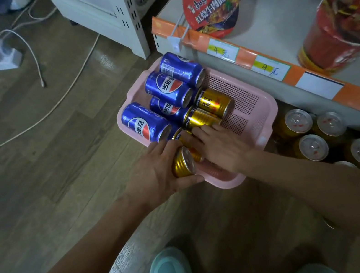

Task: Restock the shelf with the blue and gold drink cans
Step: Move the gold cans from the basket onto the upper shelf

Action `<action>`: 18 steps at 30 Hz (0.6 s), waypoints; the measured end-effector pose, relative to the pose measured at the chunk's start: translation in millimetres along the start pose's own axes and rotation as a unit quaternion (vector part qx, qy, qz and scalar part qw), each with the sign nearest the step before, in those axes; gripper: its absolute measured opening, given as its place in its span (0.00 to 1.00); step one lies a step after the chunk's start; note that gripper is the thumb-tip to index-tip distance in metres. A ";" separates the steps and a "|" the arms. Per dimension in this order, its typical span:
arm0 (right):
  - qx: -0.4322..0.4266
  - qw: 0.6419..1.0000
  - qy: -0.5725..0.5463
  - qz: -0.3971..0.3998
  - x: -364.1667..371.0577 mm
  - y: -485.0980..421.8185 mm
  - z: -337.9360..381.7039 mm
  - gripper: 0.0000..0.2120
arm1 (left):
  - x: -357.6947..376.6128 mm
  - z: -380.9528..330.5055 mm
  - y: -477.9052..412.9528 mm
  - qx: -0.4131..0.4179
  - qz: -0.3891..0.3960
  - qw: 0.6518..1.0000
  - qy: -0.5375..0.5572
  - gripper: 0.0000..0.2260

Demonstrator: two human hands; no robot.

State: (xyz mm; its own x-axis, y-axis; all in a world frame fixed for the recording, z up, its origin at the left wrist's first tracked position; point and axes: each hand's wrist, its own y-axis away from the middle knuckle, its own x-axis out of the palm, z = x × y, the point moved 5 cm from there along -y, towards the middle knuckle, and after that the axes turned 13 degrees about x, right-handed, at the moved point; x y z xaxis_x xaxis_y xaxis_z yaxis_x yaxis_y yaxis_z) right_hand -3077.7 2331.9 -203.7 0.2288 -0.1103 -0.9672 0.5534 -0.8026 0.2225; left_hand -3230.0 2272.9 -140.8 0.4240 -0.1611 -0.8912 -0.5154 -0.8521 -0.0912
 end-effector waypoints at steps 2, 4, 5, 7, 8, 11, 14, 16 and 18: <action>-0.001 0.999 -0.031 0.005 -4.6 -5.0 -0.1 0.38 | -2.1 -1.1 0.7 0.003 -0.010 1.000 0.011 0.36; -0.001 0.996 -0.084 0.020 -10.5 -8.2 -0.7 0.33 | -4.3 -0.9 2.0 0.000 -0.013 1.000 0.019 0.34; -0.009 0.994 -0.102 0.027 -13.1 -7.7 -0.6 0.32 | -5.1 -0.6 2.9 0.001 -0.014 1.000 0.018 0.34; -0.033 0.992 -0.112 0.038 -14.6 -3.2 -1.4 0.31 | -6.4 0.8 5.0 0.003 -0.014 1.000 0.017 0.33; -0.034 0.991 -0.121 0.038 -18.0 -1.1 -4.3 0.29 | -7.2 2.0 6.0 0.001 -0.014 1.000 0.019 0.32; -0.064 0.990 -0.103 0.070 -23.8 3.5 -14.9 0.28 | -9.1 4.9 7.1 -0.008 -0.012 1.000 0.022 0.33; -0.073 0.986 -0.100 0.112 -33.3 6.4 -27.6 0.31 | -9.3 5.2 3.7 -0.008 -0.015 1.000 0.012 0.33; -0.049 0.984 -0.121 0.118 -40.5 7.3 -34.5 0.31 | -7.8 3.8 -0.2 -0.005 -0.015 1.000 0.006 0.33; -0.016 0.984 -0.146 0.104 -45.4 7.9 -35.7 0.28 | -6.1 1.5 -4.7 -0.006 -0.016 1.000 0.003 0.34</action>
State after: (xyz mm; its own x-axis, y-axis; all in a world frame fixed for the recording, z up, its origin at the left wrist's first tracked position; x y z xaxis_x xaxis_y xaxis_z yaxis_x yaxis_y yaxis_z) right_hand -3055.1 2351.5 -153.7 0.1037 -0.4376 -0.8932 0.5450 -0.7262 0.4190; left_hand -3231.3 2278.7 -135.6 0.4438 -0.1365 -0.8856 -0.4931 -0.8625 -0.1141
